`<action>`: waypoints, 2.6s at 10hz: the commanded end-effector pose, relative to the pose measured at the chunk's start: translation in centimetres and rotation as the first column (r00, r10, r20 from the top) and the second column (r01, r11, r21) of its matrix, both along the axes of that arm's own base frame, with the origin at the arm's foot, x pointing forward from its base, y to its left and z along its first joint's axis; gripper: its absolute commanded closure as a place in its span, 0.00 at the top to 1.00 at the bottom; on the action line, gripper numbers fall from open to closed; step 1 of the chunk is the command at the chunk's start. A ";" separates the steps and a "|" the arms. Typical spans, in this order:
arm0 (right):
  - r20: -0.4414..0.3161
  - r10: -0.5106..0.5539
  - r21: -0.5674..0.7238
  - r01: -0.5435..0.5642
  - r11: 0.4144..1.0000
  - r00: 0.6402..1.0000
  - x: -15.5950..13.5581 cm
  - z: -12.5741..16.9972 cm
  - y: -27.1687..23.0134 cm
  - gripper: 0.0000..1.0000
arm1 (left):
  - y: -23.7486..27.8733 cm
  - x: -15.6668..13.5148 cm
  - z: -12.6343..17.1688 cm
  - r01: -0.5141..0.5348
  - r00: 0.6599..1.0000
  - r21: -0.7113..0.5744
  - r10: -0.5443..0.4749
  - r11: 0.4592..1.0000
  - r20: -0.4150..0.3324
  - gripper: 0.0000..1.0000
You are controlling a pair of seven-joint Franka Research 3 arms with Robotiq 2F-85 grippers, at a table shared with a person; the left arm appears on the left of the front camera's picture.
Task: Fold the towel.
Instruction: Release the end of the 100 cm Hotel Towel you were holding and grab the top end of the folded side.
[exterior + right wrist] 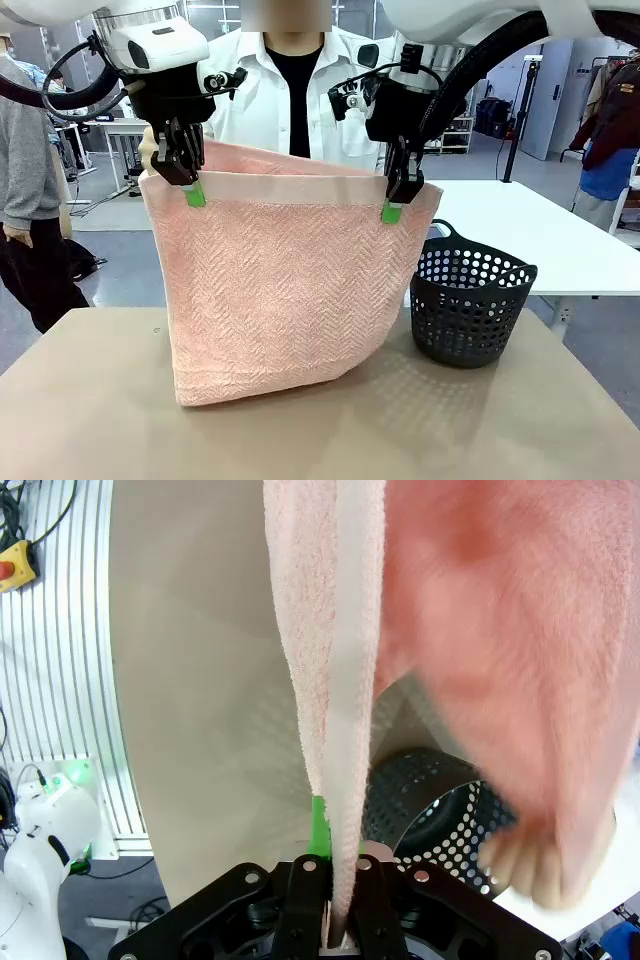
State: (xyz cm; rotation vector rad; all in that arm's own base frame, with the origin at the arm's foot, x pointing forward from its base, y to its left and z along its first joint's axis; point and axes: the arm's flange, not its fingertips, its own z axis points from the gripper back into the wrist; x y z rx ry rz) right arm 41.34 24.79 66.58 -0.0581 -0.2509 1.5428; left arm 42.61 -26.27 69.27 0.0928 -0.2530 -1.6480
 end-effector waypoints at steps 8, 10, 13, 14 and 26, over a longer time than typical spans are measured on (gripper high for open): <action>0.000 0.001 -0.001 -0.001 1.000 1.000 0.0 -0.1 -0.1 0.00 | 0.1 0.0 0.2 -0.009 1.000 0.001 0.009 1.000 0.001 0.00; 0.000 0.001 -0.001 -0.001 1.000 1.000 0.0 -0.1 -0.1 0.00 | 0.1 0.0 0.2 -0.009 1.000 0.001 0.009 1.000 0.001 0.00; 0.000 0.001 -0.001 -0.001 1.000 1.000 0.0 -0.1 -0.1 0.00 | 0.1 0.0 0.2 -0.009 1.000 0.001 0.009 1.000 0.001 0.00; 0.000 0.001 -0.001 -0.001 1.000 1.000 0.0 -0.1 -0.1 0.00 | 0.1 0.0 0.2 -0.009 1.000 0.001 0.009 1.000 0.001 0.00; 0.231 -0.030 0.061 0.016 0.998 0.972 -4.7 5.7 -2.0 0.64 | 1.2 -3.0 5.3 -0.021 0.970 -0.067 0.037 0.998 0.239 0.82</action>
